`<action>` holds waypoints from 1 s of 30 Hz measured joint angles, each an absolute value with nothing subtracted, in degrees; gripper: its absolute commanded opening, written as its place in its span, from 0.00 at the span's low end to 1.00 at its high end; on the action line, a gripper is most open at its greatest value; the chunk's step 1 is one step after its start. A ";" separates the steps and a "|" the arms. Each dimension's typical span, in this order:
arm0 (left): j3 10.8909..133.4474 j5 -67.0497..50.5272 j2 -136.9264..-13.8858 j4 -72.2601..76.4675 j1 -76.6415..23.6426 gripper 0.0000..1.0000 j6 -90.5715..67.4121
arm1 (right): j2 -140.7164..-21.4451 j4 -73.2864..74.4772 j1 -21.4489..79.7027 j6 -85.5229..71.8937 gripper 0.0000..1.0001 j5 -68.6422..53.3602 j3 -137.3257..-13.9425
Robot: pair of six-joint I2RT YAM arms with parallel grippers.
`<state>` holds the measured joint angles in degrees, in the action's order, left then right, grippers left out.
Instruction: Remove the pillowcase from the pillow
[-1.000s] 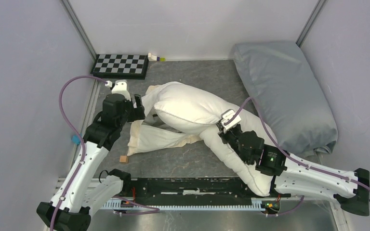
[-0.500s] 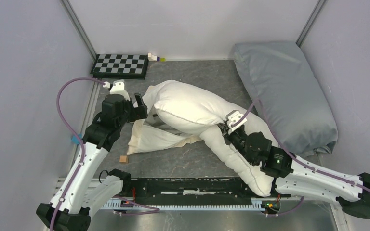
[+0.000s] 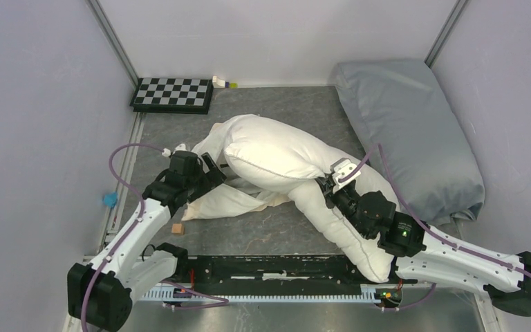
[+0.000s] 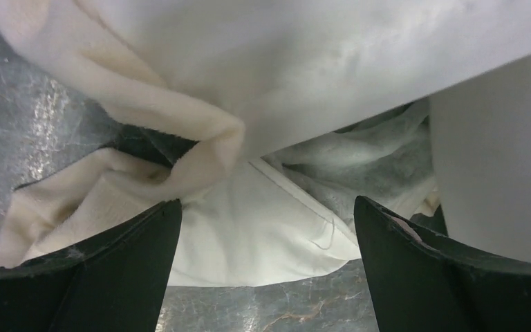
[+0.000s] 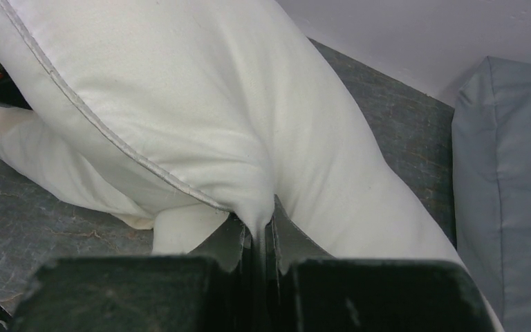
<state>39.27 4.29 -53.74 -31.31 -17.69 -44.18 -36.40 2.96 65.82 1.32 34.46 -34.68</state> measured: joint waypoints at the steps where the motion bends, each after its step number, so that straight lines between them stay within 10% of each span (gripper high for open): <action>1: 38.24 4.08 -54.22 -30.68 -17.69 1.00 -45.10 | -36.36 3.07 65.82 1.32 0.02 34.44 -34.68; 9: 35.59 7.81 -61.93 -26.06 -17.69 0.88 -55.33 | -34.59 4.36 65.82 0.89 0.01 33.80 -34.68; 18: 33.15 10.68 -73.01 -21.21 -9.67 0.04 -63.59 | -30.89 6.66 65.82 0.71 0.00 34.35 -34.68; 30: 23.88 13.54 -63.53 -16.45 6.35 0.02 -71.81 | -17.96 7.55 65.78 3.81 0.00 48.82 -38.83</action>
<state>23.88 13.54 -63.53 -16.45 6.35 -71.81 -17.96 7.55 65.78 3.81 48.82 -38.83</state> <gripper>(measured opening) 0.096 0.058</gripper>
